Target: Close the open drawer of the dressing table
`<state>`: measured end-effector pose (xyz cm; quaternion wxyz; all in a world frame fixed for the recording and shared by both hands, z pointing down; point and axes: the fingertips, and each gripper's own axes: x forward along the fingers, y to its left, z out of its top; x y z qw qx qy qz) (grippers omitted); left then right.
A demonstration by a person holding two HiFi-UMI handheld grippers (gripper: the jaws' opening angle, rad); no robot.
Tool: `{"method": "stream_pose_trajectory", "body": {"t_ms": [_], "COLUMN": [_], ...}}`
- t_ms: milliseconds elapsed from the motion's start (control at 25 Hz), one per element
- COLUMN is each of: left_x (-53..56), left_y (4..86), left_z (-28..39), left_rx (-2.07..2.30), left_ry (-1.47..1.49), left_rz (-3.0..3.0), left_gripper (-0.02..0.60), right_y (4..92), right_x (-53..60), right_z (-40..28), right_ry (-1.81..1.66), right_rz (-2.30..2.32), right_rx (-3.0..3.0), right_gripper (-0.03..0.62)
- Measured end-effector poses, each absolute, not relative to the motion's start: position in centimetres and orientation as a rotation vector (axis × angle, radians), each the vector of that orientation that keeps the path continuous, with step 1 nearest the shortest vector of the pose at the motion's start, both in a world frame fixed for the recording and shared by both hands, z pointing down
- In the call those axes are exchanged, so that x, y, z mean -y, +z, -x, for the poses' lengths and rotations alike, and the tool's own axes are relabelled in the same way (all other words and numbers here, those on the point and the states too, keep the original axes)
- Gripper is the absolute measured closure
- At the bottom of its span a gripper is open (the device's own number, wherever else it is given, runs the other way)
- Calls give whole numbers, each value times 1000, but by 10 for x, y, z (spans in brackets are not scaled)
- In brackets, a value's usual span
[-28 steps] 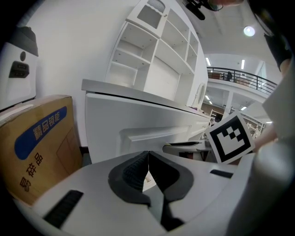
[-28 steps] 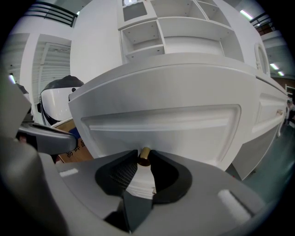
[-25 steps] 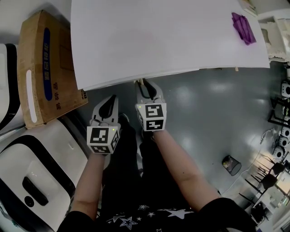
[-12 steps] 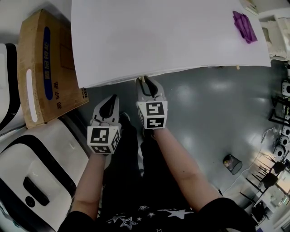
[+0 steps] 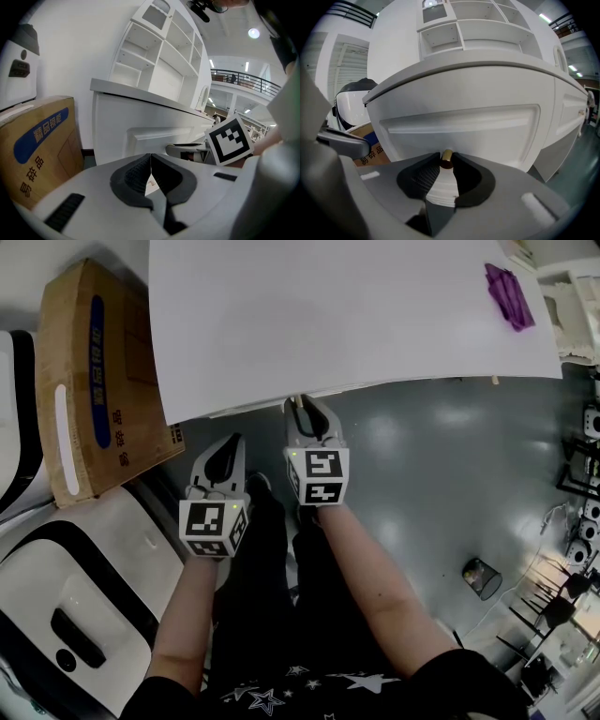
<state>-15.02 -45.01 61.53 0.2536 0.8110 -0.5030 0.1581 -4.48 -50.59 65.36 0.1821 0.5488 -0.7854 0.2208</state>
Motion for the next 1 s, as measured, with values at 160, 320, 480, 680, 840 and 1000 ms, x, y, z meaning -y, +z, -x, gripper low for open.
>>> {"method": "stream_pose_trajectory", "body": {"t_ms": [160,320,480,680,840,1000], "left_x": [454,455,453,442,435,418], "left_y": [616,614,609,590,560,524], "left_z": [154,155,156,153,141,125], "left_rx": [1374,1378,1391,1433,1471,1520], "left_ry": [425,429,432,425,388,332], "left_rz": [-2202,-2208,-2214,-2201,-2221,-2223], "left_gripper": [572,572,572,572,572,572], "right_y": [653,654,654,637,605,556], "right_x": [507,507,504,491,481,457], "right_z": [45,45,44,30,13,-1], "right_ry": [594,603,695,757,745,703], "right_rz": [-1559,-1548,-1556,-1557,-1550,-1531], "right_rx": [2197,2190,2168,2178,2200,2262], "right_gripper": [505,502,488,473,473,474]}}
